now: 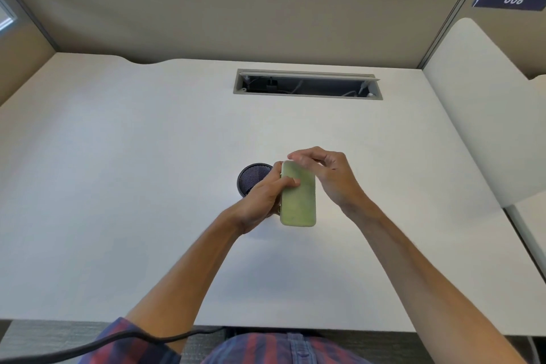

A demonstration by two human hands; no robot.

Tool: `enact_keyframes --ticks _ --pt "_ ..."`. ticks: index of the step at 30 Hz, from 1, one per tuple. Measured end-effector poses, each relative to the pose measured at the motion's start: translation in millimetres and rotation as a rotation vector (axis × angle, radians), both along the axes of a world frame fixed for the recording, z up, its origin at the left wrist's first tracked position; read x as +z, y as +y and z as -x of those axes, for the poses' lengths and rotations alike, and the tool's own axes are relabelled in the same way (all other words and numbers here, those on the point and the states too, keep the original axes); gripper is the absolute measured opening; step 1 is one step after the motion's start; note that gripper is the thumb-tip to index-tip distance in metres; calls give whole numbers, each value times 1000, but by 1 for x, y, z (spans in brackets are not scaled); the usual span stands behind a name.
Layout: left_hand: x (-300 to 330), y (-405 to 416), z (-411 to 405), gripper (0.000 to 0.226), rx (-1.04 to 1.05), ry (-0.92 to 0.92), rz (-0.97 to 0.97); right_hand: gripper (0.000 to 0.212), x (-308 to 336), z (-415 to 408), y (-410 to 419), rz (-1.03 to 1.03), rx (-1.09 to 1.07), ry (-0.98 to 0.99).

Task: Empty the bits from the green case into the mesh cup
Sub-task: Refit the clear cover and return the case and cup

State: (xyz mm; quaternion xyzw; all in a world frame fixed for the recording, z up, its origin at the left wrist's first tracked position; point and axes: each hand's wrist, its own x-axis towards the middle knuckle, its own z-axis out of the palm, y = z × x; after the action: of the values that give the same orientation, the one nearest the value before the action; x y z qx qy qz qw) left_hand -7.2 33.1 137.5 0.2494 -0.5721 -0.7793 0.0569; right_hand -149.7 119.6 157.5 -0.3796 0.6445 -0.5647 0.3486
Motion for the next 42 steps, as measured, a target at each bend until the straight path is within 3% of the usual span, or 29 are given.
enact_keyframes --ticks 3,8,14,23,29,34,39,42 --pt "-2 -2 -1 51 49 -13 -36 17 -4 5 6 4 -99 11" --pt "-2 -4 -3 54 56 -2 -55 17 -6 5 14 -32 -70 -77" --pt "-1 -6 1 37 14 53 -80 15 -6 2 14 -15 -160 -127" --pt "-10 -17 4 42 215 44 -47 4 -18 -13 30 -59 -140 -89" --pt "-8 -18 3 37 296 35 -42 10 -23 -26 42 -65 -58 -286" --pt "-10 -15 4 49 299 43 -76 19 -23 -33 42 -2 -131 -323" --pt "-9 -15 2 33 257 106 -50 8 -22 -39 42 -38 -126 -319" --pt "-9 -12 4 27 237 136 -51 29 -22 -48 39 -92 -48 -300"
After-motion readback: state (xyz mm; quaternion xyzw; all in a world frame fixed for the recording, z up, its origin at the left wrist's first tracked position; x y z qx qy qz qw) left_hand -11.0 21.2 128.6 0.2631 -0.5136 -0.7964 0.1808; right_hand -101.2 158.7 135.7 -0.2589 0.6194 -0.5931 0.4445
